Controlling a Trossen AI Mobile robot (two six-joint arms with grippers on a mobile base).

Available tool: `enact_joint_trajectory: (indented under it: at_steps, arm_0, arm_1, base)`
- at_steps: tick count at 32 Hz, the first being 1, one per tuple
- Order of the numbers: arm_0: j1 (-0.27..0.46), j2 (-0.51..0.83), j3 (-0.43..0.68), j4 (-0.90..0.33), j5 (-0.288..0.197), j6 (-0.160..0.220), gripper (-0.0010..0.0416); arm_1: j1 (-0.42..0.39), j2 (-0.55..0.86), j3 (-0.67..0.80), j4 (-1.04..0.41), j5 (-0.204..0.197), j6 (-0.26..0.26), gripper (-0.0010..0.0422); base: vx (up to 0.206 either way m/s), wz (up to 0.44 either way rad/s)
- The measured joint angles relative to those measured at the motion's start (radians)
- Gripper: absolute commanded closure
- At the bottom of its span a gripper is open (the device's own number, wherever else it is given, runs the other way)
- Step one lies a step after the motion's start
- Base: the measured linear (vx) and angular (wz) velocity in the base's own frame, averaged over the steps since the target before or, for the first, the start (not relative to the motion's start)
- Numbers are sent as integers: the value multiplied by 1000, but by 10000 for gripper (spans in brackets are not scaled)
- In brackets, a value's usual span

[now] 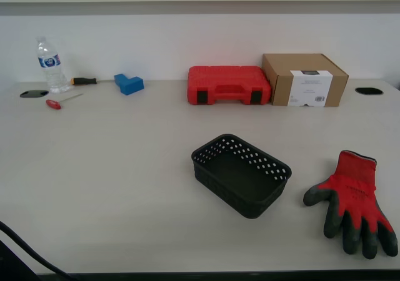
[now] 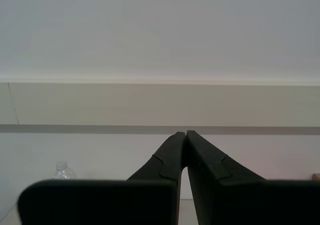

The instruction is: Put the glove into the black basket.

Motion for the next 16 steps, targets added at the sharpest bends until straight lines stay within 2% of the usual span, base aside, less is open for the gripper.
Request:
enact_joint_trajectory:
  at_steps: [16]
  arm_0:
    - [0, 0, 0, 0, 0, 0, 405]
  arm_1:
    - [0, 0, 0, 0, 0, 0, 412]
  base:
    - [0, 0]
